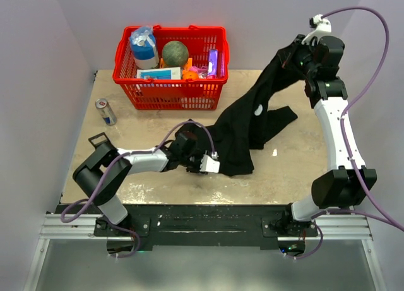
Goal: Remove the brooch from the garment
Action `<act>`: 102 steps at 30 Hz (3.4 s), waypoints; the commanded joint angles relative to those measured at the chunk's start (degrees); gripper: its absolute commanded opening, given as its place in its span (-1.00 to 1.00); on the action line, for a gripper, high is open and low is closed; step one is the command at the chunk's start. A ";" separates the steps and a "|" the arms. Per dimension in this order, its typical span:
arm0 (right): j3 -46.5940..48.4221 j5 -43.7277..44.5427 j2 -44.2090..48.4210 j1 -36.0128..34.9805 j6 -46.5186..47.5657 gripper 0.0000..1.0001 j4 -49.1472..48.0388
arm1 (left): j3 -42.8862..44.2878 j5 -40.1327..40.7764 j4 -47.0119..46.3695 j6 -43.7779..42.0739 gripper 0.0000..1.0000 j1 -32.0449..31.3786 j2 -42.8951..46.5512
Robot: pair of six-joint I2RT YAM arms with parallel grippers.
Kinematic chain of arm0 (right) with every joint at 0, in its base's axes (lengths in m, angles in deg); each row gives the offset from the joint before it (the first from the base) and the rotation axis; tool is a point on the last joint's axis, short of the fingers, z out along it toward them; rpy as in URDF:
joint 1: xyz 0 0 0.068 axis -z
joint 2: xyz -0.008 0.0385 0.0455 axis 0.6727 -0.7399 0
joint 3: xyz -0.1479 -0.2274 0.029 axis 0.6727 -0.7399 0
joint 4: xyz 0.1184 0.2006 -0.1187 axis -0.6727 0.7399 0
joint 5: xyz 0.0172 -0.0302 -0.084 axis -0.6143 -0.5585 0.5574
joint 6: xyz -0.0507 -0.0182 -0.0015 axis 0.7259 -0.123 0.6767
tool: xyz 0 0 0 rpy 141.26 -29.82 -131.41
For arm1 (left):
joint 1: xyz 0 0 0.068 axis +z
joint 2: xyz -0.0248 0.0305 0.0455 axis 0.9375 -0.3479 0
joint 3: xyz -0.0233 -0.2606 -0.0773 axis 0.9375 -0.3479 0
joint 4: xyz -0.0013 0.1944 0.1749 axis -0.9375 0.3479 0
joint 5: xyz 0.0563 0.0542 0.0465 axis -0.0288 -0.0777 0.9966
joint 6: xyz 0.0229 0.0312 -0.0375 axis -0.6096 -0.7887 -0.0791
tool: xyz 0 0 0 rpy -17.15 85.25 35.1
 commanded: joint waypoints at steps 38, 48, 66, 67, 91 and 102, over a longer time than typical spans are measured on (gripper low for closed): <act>14.20 -6.67 18.90 11.08 17.20 -1.00 1.49 | 58.15 16.54 19.31 16.75 -1.00 25.10 27.50; 33.79 -0.45 16.72 11.08 18.54 -1.00 2.99 | 66.57 23.83 14.29 12.98 -1.00 21.49 29.45; -1.90 -16.61 11.78 7.84 28.71 -1.00 -3.79 | 19.95 17.53 15.09 29.13 -1.00 22.37 28.83; -5.36 -16.61 12.57 6.70 29.95 -1.00 -3.52 | 17.32 14.47 14.56 29.84 -1.00 22.37 28.21; -25.96 -7.29 3.44 0.80 27.33 -1.00 -6.77 | 7.88 -5.70 13.42 25.20 0.33 12.44 9.67; -27.01 -6.07 4.14 0.80 26.97 -1.00 -7.65 | 13.06 -8.14 14.72 22.30 0.29 10.06 -2.90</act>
